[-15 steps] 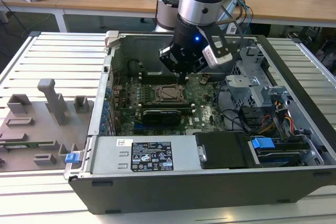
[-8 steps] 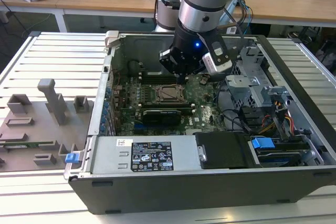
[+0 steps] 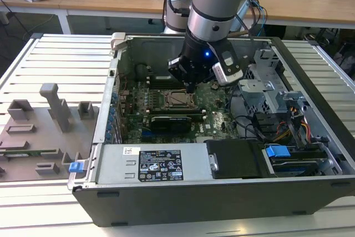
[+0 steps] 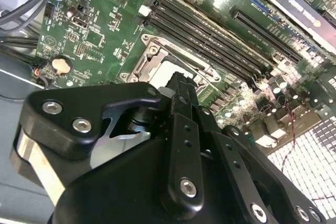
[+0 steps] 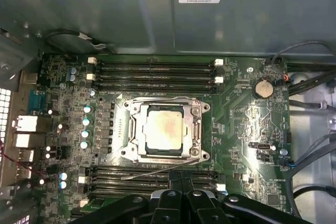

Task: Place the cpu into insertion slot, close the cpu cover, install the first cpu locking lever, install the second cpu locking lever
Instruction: 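Install the second cpu locking lever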

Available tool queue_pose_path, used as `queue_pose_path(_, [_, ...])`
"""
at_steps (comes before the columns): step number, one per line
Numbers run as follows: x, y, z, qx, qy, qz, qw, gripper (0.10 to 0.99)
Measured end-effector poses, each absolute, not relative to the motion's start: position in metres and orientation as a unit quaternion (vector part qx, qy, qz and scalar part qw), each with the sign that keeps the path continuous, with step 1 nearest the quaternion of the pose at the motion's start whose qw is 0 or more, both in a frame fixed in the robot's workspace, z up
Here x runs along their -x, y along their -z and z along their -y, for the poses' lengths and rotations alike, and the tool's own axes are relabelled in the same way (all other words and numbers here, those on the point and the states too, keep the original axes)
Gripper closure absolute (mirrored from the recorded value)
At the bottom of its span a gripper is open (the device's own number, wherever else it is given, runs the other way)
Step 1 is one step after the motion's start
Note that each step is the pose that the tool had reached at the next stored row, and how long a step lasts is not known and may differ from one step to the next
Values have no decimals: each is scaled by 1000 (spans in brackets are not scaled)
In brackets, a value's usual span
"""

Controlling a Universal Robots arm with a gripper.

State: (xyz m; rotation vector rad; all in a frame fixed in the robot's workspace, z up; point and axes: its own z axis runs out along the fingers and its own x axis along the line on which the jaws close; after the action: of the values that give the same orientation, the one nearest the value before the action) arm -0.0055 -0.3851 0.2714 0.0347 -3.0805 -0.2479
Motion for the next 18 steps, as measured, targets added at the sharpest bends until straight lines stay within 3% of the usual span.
queue_pose_path(18, [5,-235,385,-11,80,996,25,980])
